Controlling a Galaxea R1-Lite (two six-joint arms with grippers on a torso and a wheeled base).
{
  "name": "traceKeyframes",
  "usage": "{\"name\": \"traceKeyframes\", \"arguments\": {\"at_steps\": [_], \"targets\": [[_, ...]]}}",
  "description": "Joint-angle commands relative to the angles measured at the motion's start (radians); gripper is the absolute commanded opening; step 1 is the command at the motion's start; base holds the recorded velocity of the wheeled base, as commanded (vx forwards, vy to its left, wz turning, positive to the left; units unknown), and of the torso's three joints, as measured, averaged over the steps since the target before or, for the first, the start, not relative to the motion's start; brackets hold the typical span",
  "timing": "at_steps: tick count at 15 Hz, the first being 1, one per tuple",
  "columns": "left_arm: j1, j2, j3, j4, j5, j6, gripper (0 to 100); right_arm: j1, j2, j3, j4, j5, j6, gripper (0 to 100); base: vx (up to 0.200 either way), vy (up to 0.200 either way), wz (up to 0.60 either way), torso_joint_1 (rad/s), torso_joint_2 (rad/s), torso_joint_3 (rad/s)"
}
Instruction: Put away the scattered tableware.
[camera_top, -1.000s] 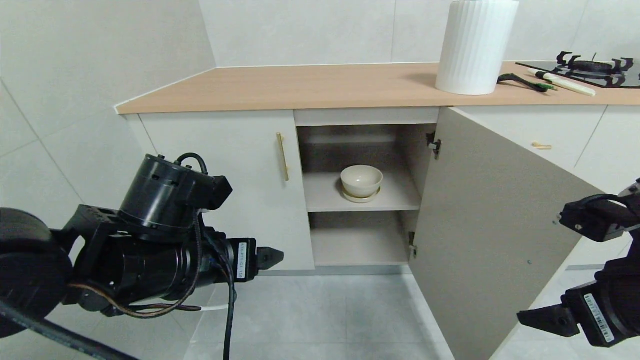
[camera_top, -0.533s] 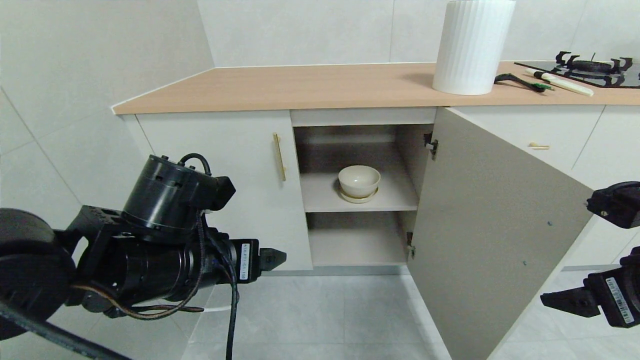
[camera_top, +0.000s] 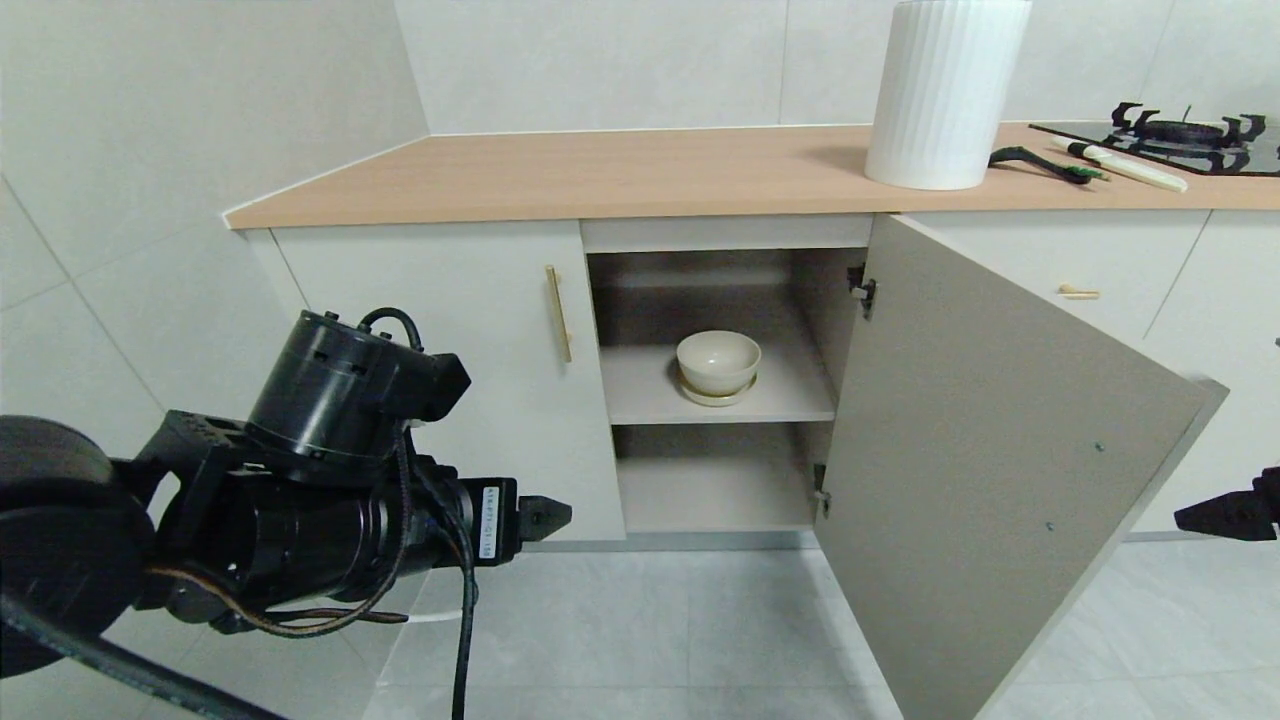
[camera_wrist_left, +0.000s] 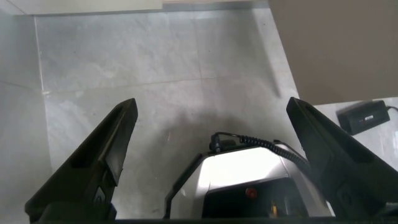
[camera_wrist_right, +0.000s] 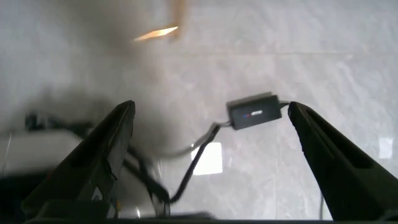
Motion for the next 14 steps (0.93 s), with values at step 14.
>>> {"name": "traceKeyframes", "arguments": {"at_steps": [14], "targets": [[0.0,0.003,0.0,0.001,0.001,-0.001,100,-0.137,0.195,0.004,-0.276,-0.004,0.052,100,0.0,0.0,0.0,0.0,0.0,0.0]]}}
